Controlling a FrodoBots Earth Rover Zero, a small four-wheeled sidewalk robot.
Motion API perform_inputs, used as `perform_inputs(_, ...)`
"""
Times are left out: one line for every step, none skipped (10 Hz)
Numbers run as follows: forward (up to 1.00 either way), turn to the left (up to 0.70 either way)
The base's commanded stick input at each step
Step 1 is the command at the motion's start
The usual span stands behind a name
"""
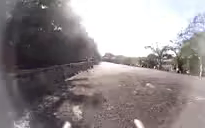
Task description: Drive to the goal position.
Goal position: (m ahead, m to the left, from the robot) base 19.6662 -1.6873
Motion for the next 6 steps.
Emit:
perform_inputs(0.70,-0.28)
perform_inputs(0.70,-0.35)
perform_inputs(0.70,-0.28)
perform_inputs(0.70,-0.20)
perform_inputs(0.70,0.00)
perform_inputs(0.70,0.00)
